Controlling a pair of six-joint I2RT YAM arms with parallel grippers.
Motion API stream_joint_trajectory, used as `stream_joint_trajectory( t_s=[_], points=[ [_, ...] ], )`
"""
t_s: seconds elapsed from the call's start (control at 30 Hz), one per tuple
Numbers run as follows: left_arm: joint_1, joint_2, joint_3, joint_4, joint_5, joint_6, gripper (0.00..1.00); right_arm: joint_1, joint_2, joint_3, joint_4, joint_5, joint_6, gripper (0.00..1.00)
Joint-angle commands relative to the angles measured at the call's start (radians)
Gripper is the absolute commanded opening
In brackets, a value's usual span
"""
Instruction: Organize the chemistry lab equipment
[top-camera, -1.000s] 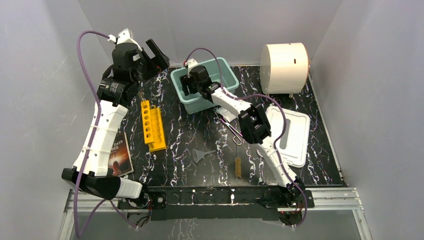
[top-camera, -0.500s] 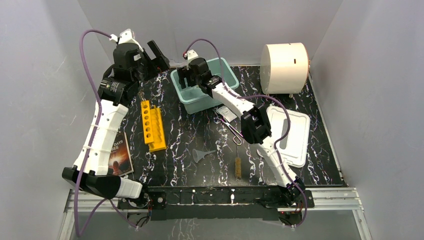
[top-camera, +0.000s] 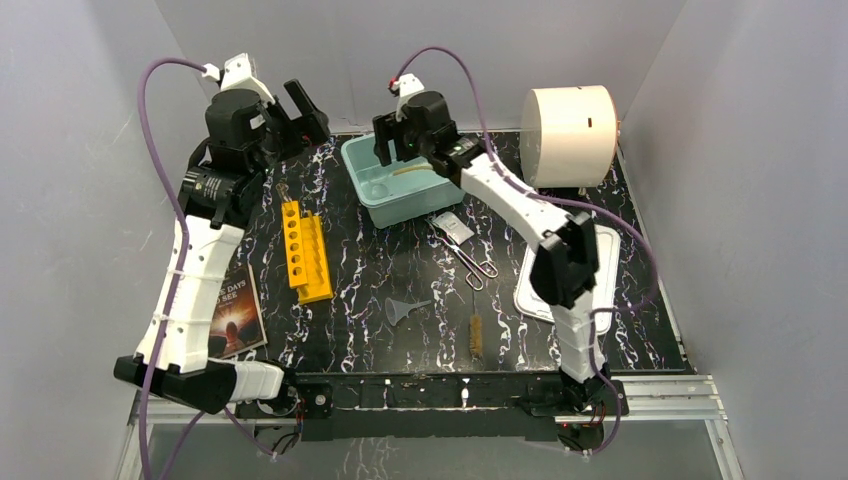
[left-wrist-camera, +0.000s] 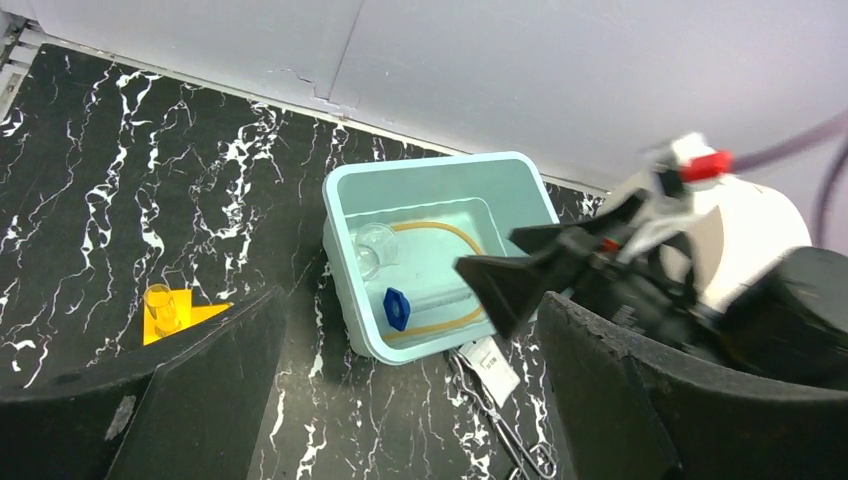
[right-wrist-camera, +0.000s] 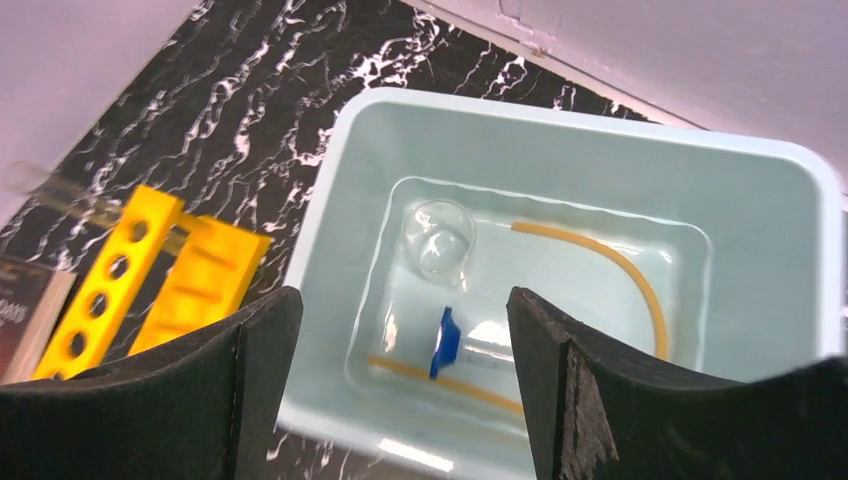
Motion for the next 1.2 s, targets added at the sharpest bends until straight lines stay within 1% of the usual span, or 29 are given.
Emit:
stream_joint_trajectory(
  t_s=[0.0, 0.1, 0.17, 0.23, 0.3, 0.33, 0.4, 0.5, 0.6, 0.67, 0.73, 0.87, 0.9, 0.93, 1.07, 1.1, 1.17],
  points=[
    [-0.003, -0.057, -0.050, 0.020, 0.039, 0.022, 0.95, -0.002, -0.232, -0.199, 0.052, 0.001, -0.014, 0.84],
    [-0.002, -0.090, -0.133, 0.014, 0.076, -0.006, 0.95, -0.002, -0.409, -0.411, 0.094, -0.003, -0.016, 0.83],
    [-0.002, -0.124, -0.213, 0.014, 0.127, -0.039, 0.95, -0.003, -0.523, -0.569, 0.138, -0.022, -0.013, 0.83],
    [-0.002, -0.152, -0.294, 0.018, 0.214, -0.072, 0.94, -0.002, -0.625, -0.717, 0.182, -0.078, -0.008, 0.82],
    [-0.003, -0.169, -0.368, 0.031, 0.332, -0.082, 0.92, 0.003, -0.702, -0.840, 0.205, -0.174, -0.020, 0.82],
    [-0.006, -0.175, -0.400, 0.039, 0.383, -0.078, 0.91, 0.009, -0.729, -0.885, 0.200, -0.203, -0.021, 0.82],
    [-0.013, -0.186, -0.446, 0.045, 0.427, -0.080, 0.90, 0.025, -0.764, -0.985, 0.184, -0.246, -0.025, 0.82],
    [-0.015, -0.186, -0.472, 0.053, 0.431, -0.081, 0.90, 0.077, -0.789, -1.100, 0.178, -0.292, -0.092, 0.81],
    [-0.018, -0.169, -0.468, 0.059, 0.432, -0.081, 0.90, 0.131, -0.795, -1.209, 0.218, -0.328, -0.175, 0.80],
    [-0.021, -0.160, -0.469, 0.065, 0.432, -0.083, 0.90, 0.144, -0.789, -1.261, 0.249, -0.367, -0.229, 0.79],
    [-0.023, -0.155, -0.470, 0.071, 0.429, -0.072, 0.90, 0.151, -0.790, -1.316, 0.329, -0.391, -0.263, 0.78],
    [-0.030, -0.142, -0.437, 0.052, 0.370, -0.040, 0.91, 0.170, -0.763, -1.375, 0.411, -0.421, -0.356, 0.77],
    [-0.031, -0.136, -0.425, 0.047, 0.355, -0.038, 0.91, 0.174, -0.745, -1.376, 0.413, -0.419, -0.381, 0.74],
    [-0.031, -0.132, -0.411, 0.042, 0.337, -0.037, 0.91, 0.175, -0.725, -1.374, 0.414, -0.417, -0.404, 0.69],
    [-0.032, -0.122, -0.388, 0.037, 0.301, -0.036, 0.91, 0.181, -0.646, -1.348, 0.411, -0.415, -0.491, 0.55],
    [-0.032, -0.119, -0.383, 0.035, 0.296, -0.033, 0.91, 0.182, -0.628, -1.339, 0.409, -0.415, -0.505, 0.54],
    [-0.031, -0.114, -0.370, 0.032, 0.291, -0.026, 0.91, 0.183, -0.595, -1.326, 0.408, -0.423, -0.527, 0.54]
  ],
)
